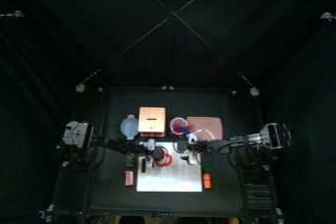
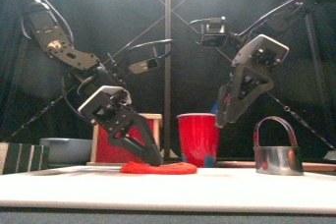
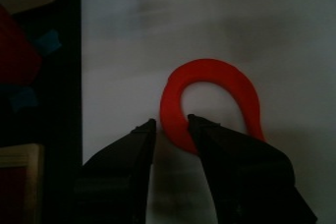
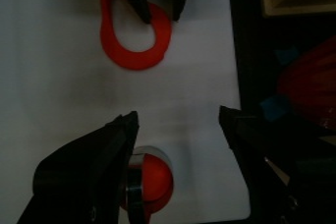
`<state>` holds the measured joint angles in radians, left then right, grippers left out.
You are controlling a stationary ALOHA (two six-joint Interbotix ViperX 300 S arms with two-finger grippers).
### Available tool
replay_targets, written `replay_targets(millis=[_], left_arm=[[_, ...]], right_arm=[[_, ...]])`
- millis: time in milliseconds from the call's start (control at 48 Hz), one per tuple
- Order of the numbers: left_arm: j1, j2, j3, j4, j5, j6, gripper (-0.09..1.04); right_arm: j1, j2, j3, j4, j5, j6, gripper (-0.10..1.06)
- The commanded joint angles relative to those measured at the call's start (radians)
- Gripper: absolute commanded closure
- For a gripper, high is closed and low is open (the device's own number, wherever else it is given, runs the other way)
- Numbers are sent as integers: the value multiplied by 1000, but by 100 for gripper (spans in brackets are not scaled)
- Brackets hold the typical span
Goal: Get the cutter from the drawer then cut the dough then place the extra dough in the bowl
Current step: Place the extra dough in the bowl
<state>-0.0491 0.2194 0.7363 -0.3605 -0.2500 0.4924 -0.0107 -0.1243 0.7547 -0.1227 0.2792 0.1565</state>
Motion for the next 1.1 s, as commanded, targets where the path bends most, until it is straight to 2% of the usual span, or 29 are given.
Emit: replay_targets(millis=[21, 396, 708, 1104], left_arm=[[2, -15, -29, -3, 6, -2, 21], [8, 18, -60, -26, 92, -2, 21], [9, 20, -55, -28, 98, -2, 27], [18, 20, -55, -26, 98, -2, 28]], right_arm=[[-2, -25, -5, 6, -8, 2, 0], [-2, -25, 8, 21, -18, 2, 0], [0, -21, 9, 23, -20, 2, 0], [3, -17, 11, 37, -21, 2, 0]])
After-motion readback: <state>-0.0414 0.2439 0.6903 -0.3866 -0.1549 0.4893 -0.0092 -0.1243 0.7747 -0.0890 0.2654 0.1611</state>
